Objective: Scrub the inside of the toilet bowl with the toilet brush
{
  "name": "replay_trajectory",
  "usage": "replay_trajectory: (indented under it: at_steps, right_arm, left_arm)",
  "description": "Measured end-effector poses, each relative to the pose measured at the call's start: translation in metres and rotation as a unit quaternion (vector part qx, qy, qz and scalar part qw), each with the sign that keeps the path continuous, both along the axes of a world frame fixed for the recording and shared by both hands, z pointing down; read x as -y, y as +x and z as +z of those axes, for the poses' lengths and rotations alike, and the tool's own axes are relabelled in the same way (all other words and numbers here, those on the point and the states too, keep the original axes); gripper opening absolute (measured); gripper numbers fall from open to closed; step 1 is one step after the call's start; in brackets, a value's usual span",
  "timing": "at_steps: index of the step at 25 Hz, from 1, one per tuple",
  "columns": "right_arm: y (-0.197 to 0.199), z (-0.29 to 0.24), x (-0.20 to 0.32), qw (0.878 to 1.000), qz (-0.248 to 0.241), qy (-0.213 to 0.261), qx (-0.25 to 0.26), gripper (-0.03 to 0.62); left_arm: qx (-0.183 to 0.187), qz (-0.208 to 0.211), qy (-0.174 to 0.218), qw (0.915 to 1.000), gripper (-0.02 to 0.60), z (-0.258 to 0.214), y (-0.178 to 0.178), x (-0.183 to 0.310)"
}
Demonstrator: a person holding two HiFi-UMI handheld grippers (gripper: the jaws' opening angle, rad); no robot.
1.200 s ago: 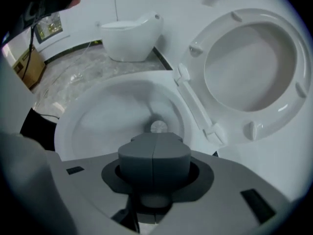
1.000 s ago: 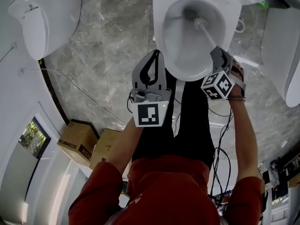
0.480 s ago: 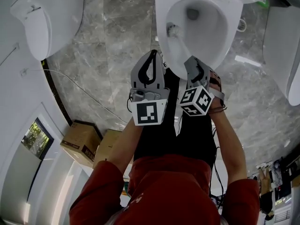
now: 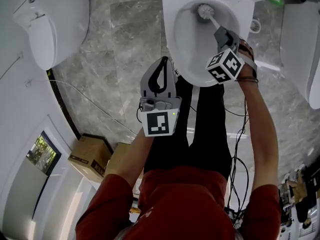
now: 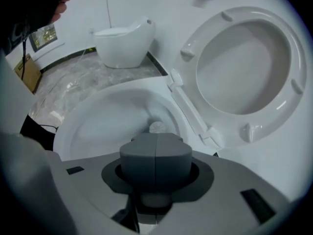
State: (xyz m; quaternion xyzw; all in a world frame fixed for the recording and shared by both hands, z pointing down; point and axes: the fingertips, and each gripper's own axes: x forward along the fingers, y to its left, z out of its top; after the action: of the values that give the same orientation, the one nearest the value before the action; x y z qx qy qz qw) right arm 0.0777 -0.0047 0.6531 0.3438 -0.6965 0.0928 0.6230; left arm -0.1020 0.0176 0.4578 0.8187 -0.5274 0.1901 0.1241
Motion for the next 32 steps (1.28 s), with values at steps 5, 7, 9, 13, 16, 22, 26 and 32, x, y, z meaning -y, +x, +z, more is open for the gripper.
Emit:
replay_trajectory:
  at_steps: [5, 7, 9, 13, 16, 22, 26, 32]
  right_arm:
    - [0.042, -0.001, -0.054, 0.998, 0.041, -0.045, -0.023, 0.155]
    - [0.040, -0.001, -0.090, 0.995, 0.059, -0.073, -0.017, 0.155]
    - [0.022, -0.002, -0.127, 0.993, 0.063, -0.104, -0.003, 0.155]
    - [-0.034, -0.016, -0.173, 0.987, 0.067, -0.141, 0.034, 0.155]
    - [-0.050, -0.045, -0.183, 0.977, 0.106, -0.167, 0.075, 0.155]
    - [-0.029, -0.168, -0.172, 0.964, 0.217, -0.082, 0.131, 0.155]
    - [-0.001, -0.278, -0.139, 0.930, 0.310, 0.046, 0.193, 0.155]
    - [0.040, -0.441, -0.092, 0.852, 0.331, 0.296, 0.276, 0.155]
  left_arm:
    - [-0.001, 0.003, 0.005, 1.0000, -0.002, -0.007, 0.002, 0.001]
    - [-0.003, 0.004, 0.006, 1.0000, -0.002, -0.014, 0.003, 0.001]
    - [-0.003, 0.008, 0.004, 1.0000, -0.002, -0.023, 0.004, 0.000]
    - [0.007, 0.017, 0.005, 0.9998, -0.002, -0.044, 0.001, 0.001]
    - [0.004, 0.017, 0.016, 0.9997, -0.002, -0.065, -0.002, 0.006]
    - [-0.039, 0.012, 0.048, 0.9980, -0.002, -0.145, -0.004, 0.013]
    - [-0.061, 0.017, 0.091, 0.9938, -0.002, -0.212, -0.004, 0.016]
    - [-0.085, 0.033, 0.151, 0.9843, -0.002, -0.308, 0.014, 0.019]
